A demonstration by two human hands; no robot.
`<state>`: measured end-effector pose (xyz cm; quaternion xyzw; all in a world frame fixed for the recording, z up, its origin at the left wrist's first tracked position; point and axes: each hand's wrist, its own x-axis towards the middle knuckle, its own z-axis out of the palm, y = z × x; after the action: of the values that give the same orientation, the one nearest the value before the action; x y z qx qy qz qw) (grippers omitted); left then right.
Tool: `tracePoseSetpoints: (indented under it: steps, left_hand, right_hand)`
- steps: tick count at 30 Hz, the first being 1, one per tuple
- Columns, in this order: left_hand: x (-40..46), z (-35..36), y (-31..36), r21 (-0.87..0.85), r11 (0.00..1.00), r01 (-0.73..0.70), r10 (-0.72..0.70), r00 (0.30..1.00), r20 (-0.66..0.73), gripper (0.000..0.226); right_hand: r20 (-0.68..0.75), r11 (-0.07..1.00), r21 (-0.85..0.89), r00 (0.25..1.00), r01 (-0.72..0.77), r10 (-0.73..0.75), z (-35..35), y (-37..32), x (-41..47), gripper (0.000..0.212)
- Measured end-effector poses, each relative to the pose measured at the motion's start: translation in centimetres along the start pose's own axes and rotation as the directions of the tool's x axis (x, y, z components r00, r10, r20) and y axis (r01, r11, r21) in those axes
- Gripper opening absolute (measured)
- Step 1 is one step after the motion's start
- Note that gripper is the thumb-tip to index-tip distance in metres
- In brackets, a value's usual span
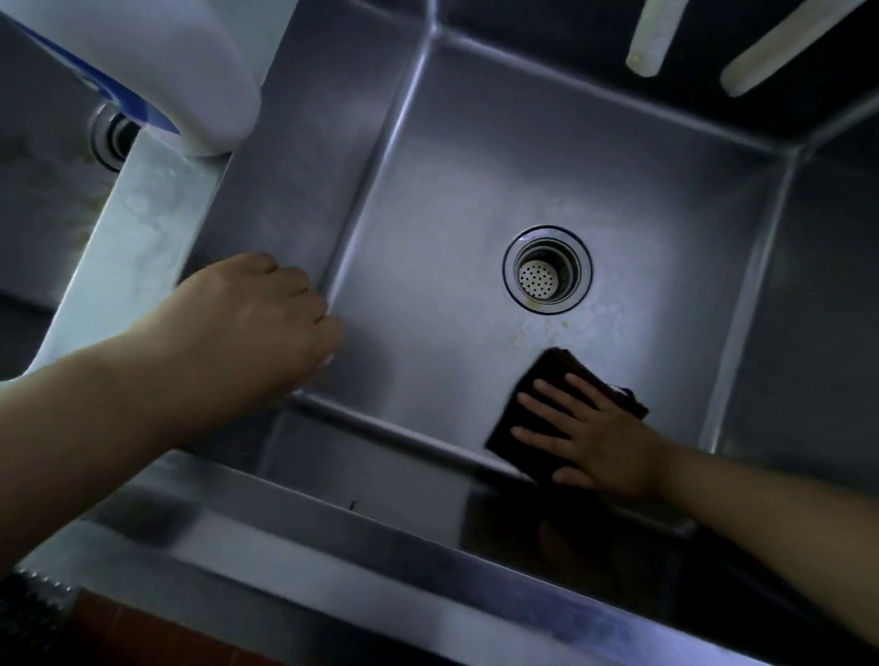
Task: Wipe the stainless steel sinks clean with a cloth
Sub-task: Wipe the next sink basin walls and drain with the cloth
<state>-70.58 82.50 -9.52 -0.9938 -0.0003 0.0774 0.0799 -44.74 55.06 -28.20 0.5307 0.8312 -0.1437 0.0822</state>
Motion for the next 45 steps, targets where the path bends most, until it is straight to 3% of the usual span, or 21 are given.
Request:
tracePoseSetpoints:
  steps: [5,8,12,17,26,29,34,36,39,45]
  left_hand:
    - [3.3,1.3,1.6,-0.048,0.999,0.000,0.008,0.986,0.169,0.022]
    - [5.6,2.6,1.8,-0.102,0.994,0.043,-0.027,0.987,0.156,0.009]
    - [6.9,4.7,2.0,-0.070,0.991,0.111,-0.079,0.931,0.355,0.026]
    - [6.7,5.2,2.0,-0.123,0.983,0.134,-0.075,0.915,0.396,0.029]
    - [6.7,6.0,1.8,-0.207,0.953,0.222,-0.130,0.915,0.381,0.033]
    - [6.6,6.4,1.7,-0.235,0.932,0.277,-0.167,0.902,0.398,0.031]
    - [6.6,6.6,1.7,-0.277,0.910,0.308,-0.187,0.902,0.389,0.030]
    - [6.6,6.7,1.6,-0.291,0.904,0.313,-0.193,0.906,0.376,0.028]
    - [6.6,6.9,1.4,-0.299,0.901,0.313,-0.195,0.910,0.365,0.023]
    - [6.7,7.5,1.2,-0.311,0.895,0.320,-0.202,0.912,0.356,0.024]
  right_hand:
    - [0.028,0.998,-0.047,0.998,-0.050,0.052,0.4,0.8,-1.2,0.070]
    - [0.007,0.995,-0.032,0.995,-0.094,0.095,-0.3,0.9,2.4,0.075]
    - [-0.044,0.965,0.028,0.964,-0.261,0.262,-1.6,2.0,9.4,0.078]
    - [-0.037,0.879,0.059,0.879,-0.472,0.475,-2.8,4.3,15.0,0.077]
    - [-0.053,0.845,0.124,0.847,-0.520,0.529,-0.2,3.0,5.2,0.072]
    - [-0.012,0.774,0.157,0.782,-0.614,0.623,0.1,4.2,2.9,0.075]
    - [-0.009,0.538,0.210,0.548,-0.817,0.836,-1.6,8.8,6.0,0.075]
    - [-0.001,0.490,0.223,0.503,-0.843,0.865,-2.2,10.7,8.2,0.074]
    - [-0.027,0.508,0.215,0.515,-0.834,0.857,-3.1,12.4,11.5,0.069]
    - [-0.087,0.708,0.272,0.716,-0.652,0.693,-3.5,9.9,15.5,0.065]
